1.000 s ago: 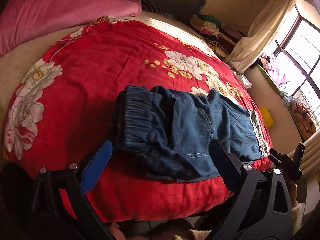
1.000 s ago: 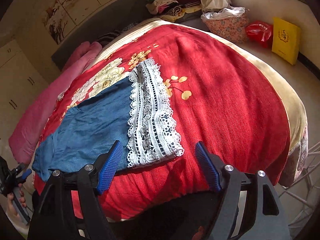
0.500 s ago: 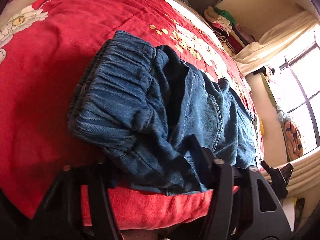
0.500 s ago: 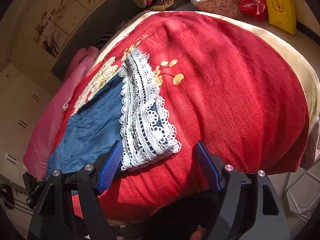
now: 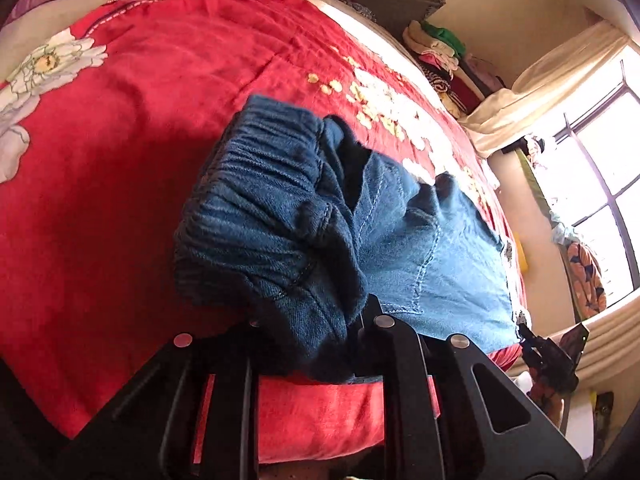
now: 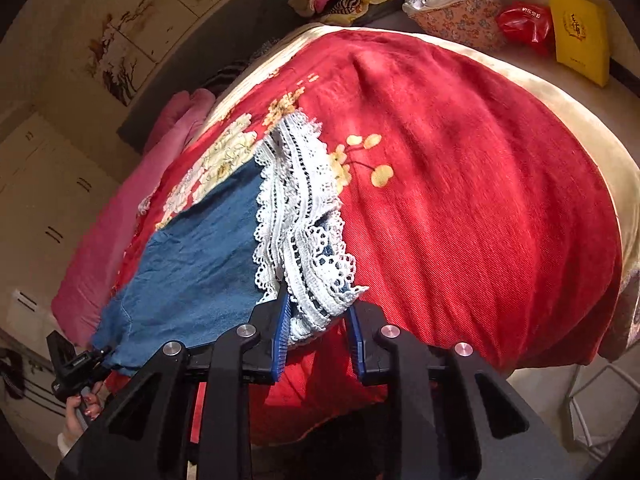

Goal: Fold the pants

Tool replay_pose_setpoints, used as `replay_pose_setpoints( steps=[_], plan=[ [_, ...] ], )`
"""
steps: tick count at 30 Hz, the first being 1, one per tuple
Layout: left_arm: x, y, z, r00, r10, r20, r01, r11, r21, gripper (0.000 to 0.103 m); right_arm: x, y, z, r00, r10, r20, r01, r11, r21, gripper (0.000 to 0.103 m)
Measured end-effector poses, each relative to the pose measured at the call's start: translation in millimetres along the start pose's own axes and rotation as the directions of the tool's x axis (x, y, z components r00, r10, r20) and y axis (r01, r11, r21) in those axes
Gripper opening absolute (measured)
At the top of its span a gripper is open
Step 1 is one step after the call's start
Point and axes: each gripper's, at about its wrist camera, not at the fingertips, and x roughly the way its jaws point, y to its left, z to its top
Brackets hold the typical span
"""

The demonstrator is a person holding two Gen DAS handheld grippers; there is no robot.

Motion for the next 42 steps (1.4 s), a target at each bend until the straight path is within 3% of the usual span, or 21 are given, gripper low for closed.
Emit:
replay_pose_setpoints(
  steps=[6,13,17,19,20,25,27,32,37,41,42],
  plan=[
    [-3.3,10.5,-3.0,1.0,-0.012,0.008,0.012,1.0,0.001,0.028,6.9,-8.4,-8.9,1.0,0.007,-0.01,-0.006,0.999,0.033,0.024],
    [-26.1,12.2,-5.7,0.999,-0.031,0.033,0.032,0.999,-0.018,0.041,-14.8,-11.1,-3.2,1.0,-0.015,0.025,0.014,0.999,0.033,0.041],
    [-46.9,2.8,-0.9,0.996,-0.019,0.082,0.02,1.0,-0.007,0.044,-40.7,-5.5,0.0,0.993,-0.065,0.096,0.066,0.998,-0.015,0.045],
    [-61.3,-6.5,1.4,0.989,0.057,0.139,-0.061,0.998,0.025,0.058,-49.3,1.6,0.8,0.99,-0.07,0.125,0.076,0.996,-0.041,0.049],
    [-69.8,-12.5,1.9,0.982,0.086,0.171,-0.096,0.994,0.049,0.059,-52.2,5.6,0.6,0.989,-0.066,0.135,0.074,0.996,-0.058,0.05],
    [-91.2,-47.4,8.1,0.97,0.049,0.237,-0.086,0.985,0.148,0.061,-48.3,37.9,5.0,0.99,-0.018,0.136,0.038,0.988,-0.151,0.053],
    [-83.0,-67.9,12.3,0.975,0.016,0.22,-0.06,0.978,0.198,0.064,-39.6,55.4,7.0,0.992,0.001,0.124,0.024,0.979,-0.2,0.053],
    [-23.8,-116.9,16.1,0.995,-0.06,0.083,0.03,0.947,0.321,0.066,-1.9,97.0,8.2,0.999,0.03,0.045,-0.015,0.951,-0.309,0.054],
    [43.5,-128.5,13.6,0.999,-0.024,-0.036,0.034,0.943,0.331,0.066,34.4,118.3,14.5,0.999,0.039,-0.028,-0.046,0.933,-0.357,0.055],
    [71.7,-109.0,28.9,0.997,0.08,-0.013,-0.072,0.95,0.305,0.067,56.0,117.0,23.8,0.999,0.001,-0.043,-0.016,0.932,-0.361,0.056],
    [75.6,-100.6,35.1,0.997,0.077,-0.019,-0.069,0.959,0.274,0.067,59.8,112.7,26.6,0.999,-0.022,-0.04,0.007,0.936,-0.352,0.056]
  ],
)
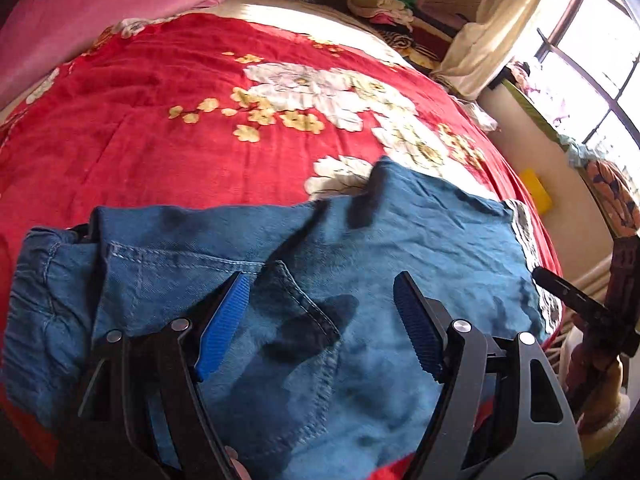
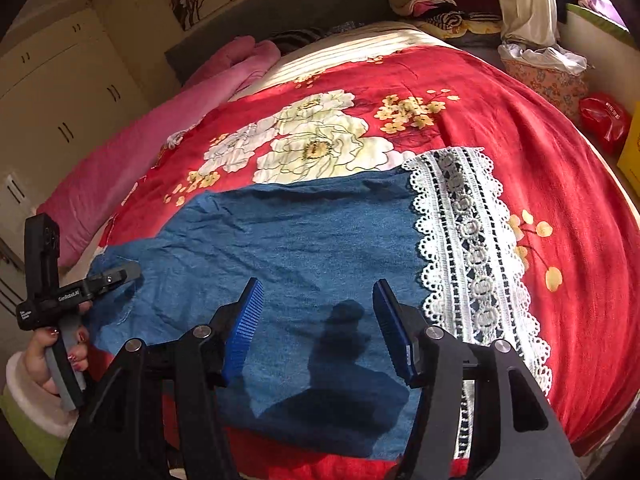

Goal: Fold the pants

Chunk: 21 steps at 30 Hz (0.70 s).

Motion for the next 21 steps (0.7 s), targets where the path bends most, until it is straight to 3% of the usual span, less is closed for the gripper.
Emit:
replay_pose_setpoints(
  steps=[4,7,10,15,17,18,21],
  plan=[
    [10.9,19.0,9.3,0.999,-0.033,-0.021,0.032,0.998,-0.058,0.067,10.7,-33.1,-0.8,0.995,-0.099,-0.021,0.101,0.992,0.079,0.056],
    [11.4,25.7,15.2,0.999,-0.046,-0.011,0.044,0.994,-0.095,0.067,14.4,-49.6,-7.9,0.999,-0.05,-0.009,0.051,0.989,0.137,0.056],
    [11.3,30.1,19.1,0.998,-0.055,0.008,0.056,0.99,-0.132,0.067,16.2,-43.8,-9.6,0.997,-0.083,-0.004,0.083,0.992,0.099,0.056],
    [8.6,15.2,12.4,1.0,-0.011,0.007,0.011,0.999,-0.045,0.07,13.4,-35.5,-8.2,0.995,-0.104,-0.012,0.104,0.992,0.069,0.06],
    [2.1,4.6,9.5,1.0,-0.019,-0.002,0.019,1.0,-0.002,0.08,-0.2,-28.4,-8.5,0.996,-0.088,0.007,0.087,0.994,0.061,0.076],
    [-3.8,-1.1,7.5,1.0,-0.023,0.008,0.023,1.0,0.015,0.085,-9.0,-24.6,-9.6,0.996,-0.08,0.028,0.078,0.995,0.057,0.077],
    [-21.8,-17.3,2.0,0.998,-0.032,0.046,0.029,0.998,0.06,0.085,-36.3,-18.1,-15.8,0.995,-0.056,0.083,0.051,0.997,0.064,0.077]
  ],
)
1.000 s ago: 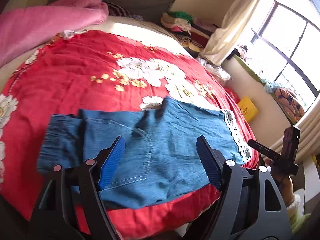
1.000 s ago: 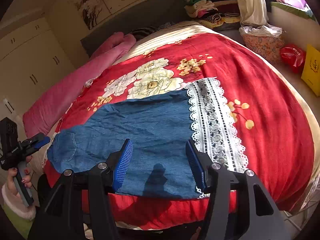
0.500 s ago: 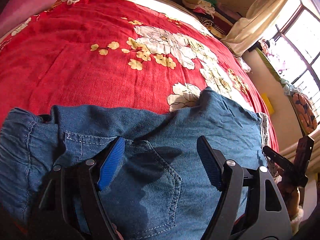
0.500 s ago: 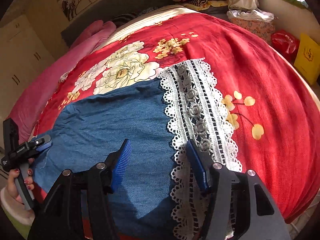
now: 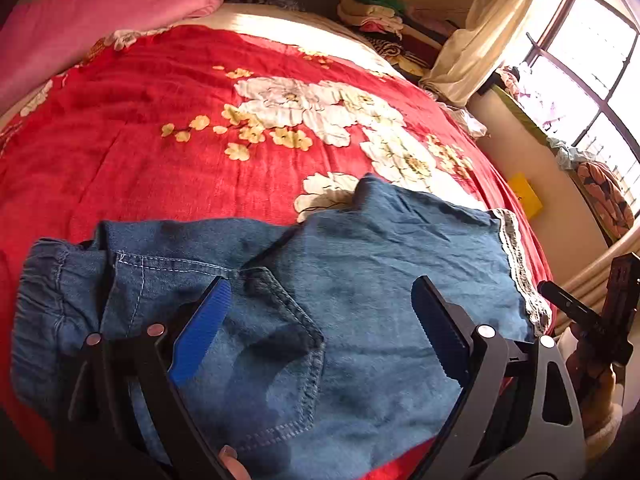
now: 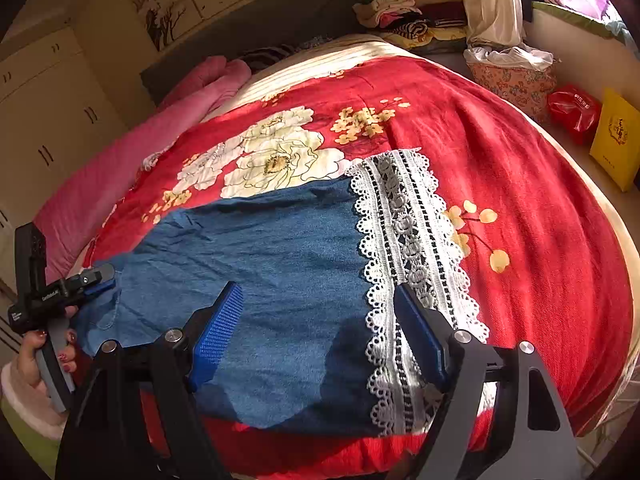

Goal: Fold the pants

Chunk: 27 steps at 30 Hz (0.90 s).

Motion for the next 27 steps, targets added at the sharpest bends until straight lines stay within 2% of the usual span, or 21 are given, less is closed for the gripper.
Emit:
replay_pose_setpoints(
  steps=[7,13,19,27],
  plan=[
    [-42.2,-36.7,-4.2,0.997,-0.022,0.071,0.016,0.996,0.082,0.092,-60.9,-12.8,-20.5,0.995,-0.005,0.096,0.0,0.999,0.055,0.085],
    [-56.3,-67.0,2.8,0.995,-0.053,0.088,0.04,0.988,0.151,0.093,-89.7,-29.4,-33.9,0.992,-0.047,0.119,0.036,0.995,0.092,0.089],
    [-42.5,-106.1,13.3,0.996,-0.069,0.064,0.051,0.967,0.251,0.093,-96.6,-40.1,-40.1,0.989,-0.064,0.132,0.047,0.991,0.128,0.091],
    [5.8,-154.3,28.0,0.997,-0.071,0.004,0.064,0.923,0.379,0.093,-74.3,-37.2,-52.0,0.996,-0.033,0.079,0.022,0.992,0.128,0.091]
  ],
)
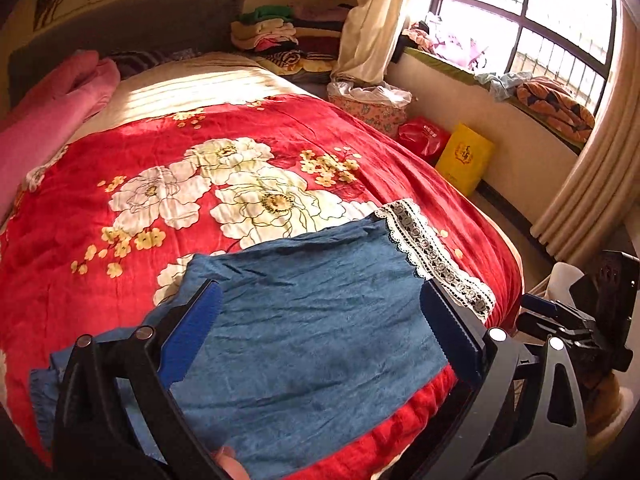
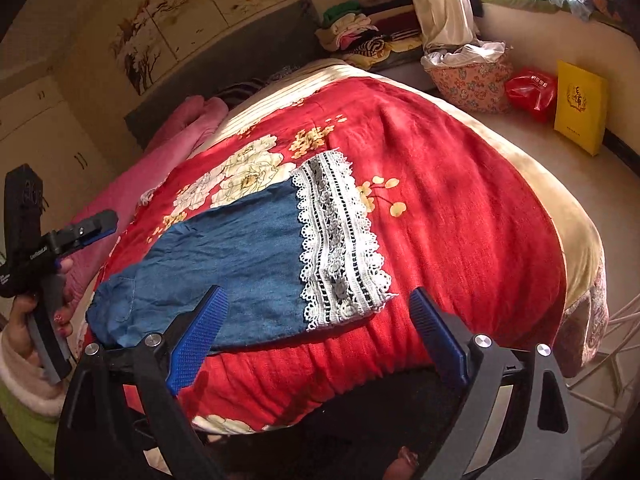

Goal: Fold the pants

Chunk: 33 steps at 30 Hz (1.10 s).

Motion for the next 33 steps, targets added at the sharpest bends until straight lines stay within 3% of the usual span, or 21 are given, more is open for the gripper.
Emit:
replay_pose_setpoints(
  steps=[8,14,21,26,29,33],
  plan=[
    [71.4,-23.4,25.3,0.997,-0.013,-0.08,0.021,0.994,0.105,0.093,32.9,-12.2,-11.8,0.997,0.047,-0.064,-0.041,0.995,0.096,0.091],
    [116.1,-30.2,37.1,0.991,-0.02,-0.134,0.037,0.991,0.129,0.093,49.2,-22.8,-11.8,0.994,0.062,-0.085,-0.049,0.988,0.148,0.091],
    [162.0,-37.6,47.6,0.979,-0.04,-0.198,0.079,0.979,0.189,0.093,56.9,-29.1,-9.7,0.995,0.082,-0.065,-0.068,0.979,0.19,0.091],
    [185.8,-46.4,55.2,0.967,-0.093,-0.237,0.145,0.966,0.215,0.093,59.4,-27.3,-5.9,0.992,0.11,-0.054,-0.097,0.977,0.192,0.079],
    [200.8,-54.2,54.4,0.956,-0.102,-0.274,0.173,0.953,0.248,0.082,63.7,-27.9,-4.1,0.992,0.111,-0.058,-0.098,0.976,0.196,0.073],
    [214.3,-57.1,54.7,0.928,-0.202,-0.314,0.271,0.943,0.193,0.068,67.1,-34.4,-4.7,0.991,0.129,-0.042,-0.116,0.964,0.238,0.062]
  ],
)
